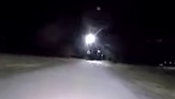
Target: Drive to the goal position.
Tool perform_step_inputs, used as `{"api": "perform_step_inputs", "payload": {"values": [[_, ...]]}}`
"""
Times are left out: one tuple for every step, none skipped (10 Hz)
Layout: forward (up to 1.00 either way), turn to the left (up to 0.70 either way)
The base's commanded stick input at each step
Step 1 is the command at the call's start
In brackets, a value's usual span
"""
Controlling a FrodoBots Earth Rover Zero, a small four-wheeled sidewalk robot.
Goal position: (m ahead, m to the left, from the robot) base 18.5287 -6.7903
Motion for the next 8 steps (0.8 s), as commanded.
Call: {"api": "perform_step_inputs", "payload": {"values": [[0.70, 0.00], [0.70, 0.00], [0.70, 0.00], [0.70, 0.00], [0.70, 0.00], [0.70, 0.00], [0.70, 0.00], [0.70, 0.00]]}}
